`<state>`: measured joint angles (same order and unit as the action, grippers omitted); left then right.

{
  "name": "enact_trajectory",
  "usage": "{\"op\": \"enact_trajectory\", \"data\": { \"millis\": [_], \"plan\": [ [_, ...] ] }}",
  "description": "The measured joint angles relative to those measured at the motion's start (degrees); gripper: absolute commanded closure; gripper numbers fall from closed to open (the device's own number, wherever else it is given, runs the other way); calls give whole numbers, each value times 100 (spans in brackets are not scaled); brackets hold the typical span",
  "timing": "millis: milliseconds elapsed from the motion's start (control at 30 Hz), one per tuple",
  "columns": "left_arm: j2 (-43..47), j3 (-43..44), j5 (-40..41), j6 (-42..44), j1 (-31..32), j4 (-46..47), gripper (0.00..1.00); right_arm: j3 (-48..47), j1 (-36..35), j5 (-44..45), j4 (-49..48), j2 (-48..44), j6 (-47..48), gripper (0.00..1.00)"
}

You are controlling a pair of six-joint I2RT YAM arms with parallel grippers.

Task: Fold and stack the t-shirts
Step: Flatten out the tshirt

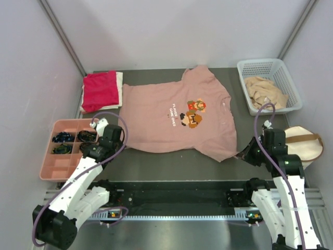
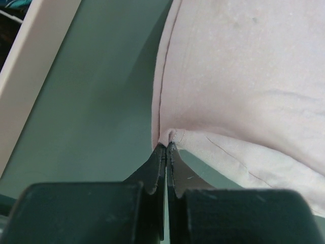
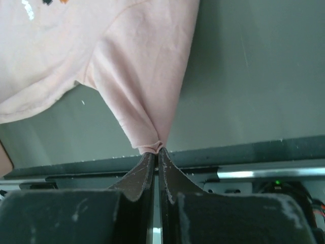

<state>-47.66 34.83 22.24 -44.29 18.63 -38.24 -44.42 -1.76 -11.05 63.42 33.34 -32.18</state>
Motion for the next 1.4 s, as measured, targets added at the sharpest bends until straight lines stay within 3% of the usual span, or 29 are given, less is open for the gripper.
{"op": "enact_trajectory", "data": {
  "millis": [467, 1000, 1067, 1100, 1200, 1400],
  "plan": [
    [-2, 0, 227, -529, 0, -400, 100, -632, 0, 402, 1150, -304, -90, 100],
    [-127, 0, 225, -535, 0, -404, 100, -1121, 0, 586, 1408, -789, -109, 100],
    [-133, 0, 225, -533, 0, -404, 99, -1123, 0, 584, 1416, -822, -109, 78],
    [-136, 0, 225, -533, 0, -404, 95, -1123, 0, 579, 1419, -826, -129, 61],
    [-136, 0, 232, -540, 0, -413, 95, -1169, 0, 605, 1438, -813, -146, 55],
    [-136, 81, 269, -601, 0, -544, 97, -1421, 0, 743, 1436, -608, -142, 53]
  ]
}}
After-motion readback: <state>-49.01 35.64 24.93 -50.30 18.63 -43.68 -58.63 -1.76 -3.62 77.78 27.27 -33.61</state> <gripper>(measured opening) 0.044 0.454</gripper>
